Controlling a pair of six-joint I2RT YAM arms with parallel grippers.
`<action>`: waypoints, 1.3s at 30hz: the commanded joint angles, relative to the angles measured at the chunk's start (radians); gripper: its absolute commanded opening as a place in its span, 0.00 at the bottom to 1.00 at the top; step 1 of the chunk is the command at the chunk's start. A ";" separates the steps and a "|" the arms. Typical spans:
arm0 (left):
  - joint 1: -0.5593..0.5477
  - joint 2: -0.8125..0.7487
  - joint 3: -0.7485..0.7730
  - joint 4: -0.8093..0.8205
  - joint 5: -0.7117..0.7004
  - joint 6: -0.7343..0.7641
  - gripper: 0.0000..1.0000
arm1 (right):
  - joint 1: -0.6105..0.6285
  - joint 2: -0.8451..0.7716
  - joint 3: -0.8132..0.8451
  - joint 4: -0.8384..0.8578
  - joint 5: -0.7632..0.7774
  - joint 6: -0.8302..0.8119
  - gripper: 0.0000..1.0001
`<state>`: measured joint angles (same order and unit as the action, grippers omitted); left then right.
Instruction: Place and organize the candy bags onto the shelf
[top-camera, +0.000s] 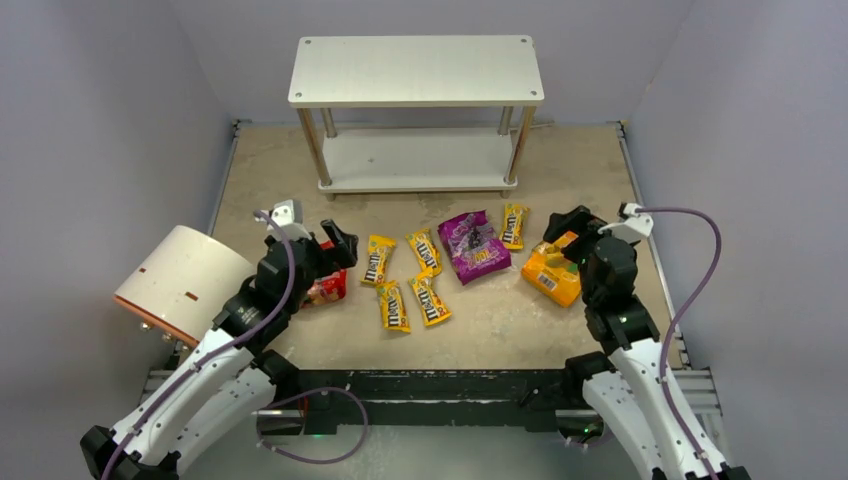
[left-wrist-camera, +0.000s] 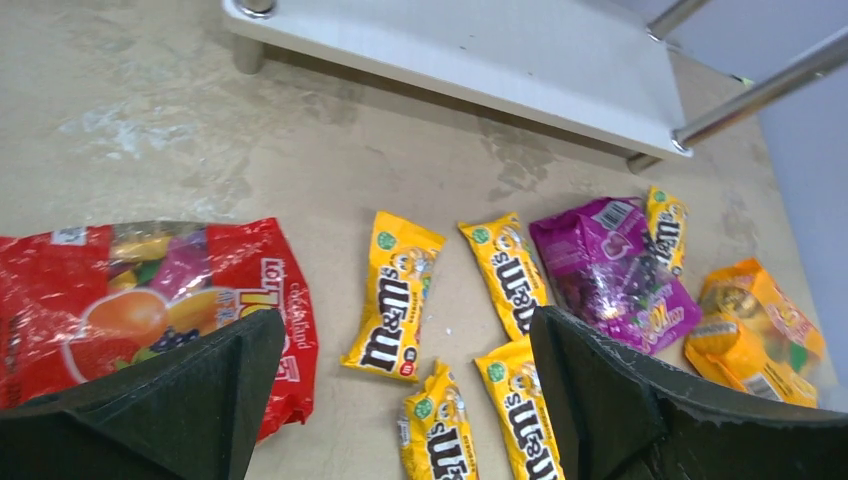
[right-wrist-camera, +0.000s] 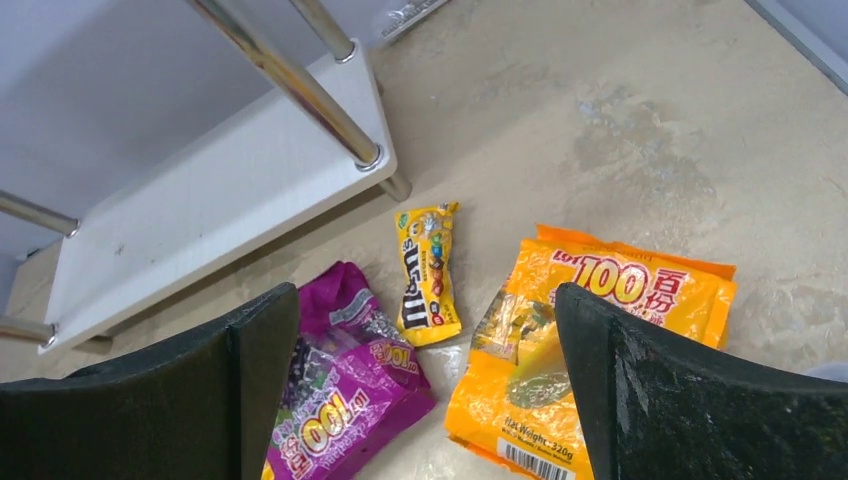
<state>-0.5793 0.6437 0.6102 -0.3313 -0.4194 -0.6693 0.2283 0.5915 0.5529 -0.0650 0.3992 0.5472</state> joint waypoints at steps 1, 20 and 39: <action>-0.004 -0.002 -0.008 0.107 0.128 0.065 1.00 | -0.003 -0.026 -0.017 0.073 -0.054 -0.038 0.99; -0.005 0.094 -0.074 0.230 0.339 0.075 1.00 | -0.001 0.659 0.180 0.039 -0.597 -0.007 0.99; -0.005 0.113 -0.090 0.261 0.376 0.058 1.00 | 0.011 0.915 0.085 0.288 -0.820 -0.010 0.26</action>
<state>-0.5793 0.7609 0.5251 -0.1162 -0.0540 -0.6086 0.2302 1.5314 0.6712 0.1673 -0.3706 0.5274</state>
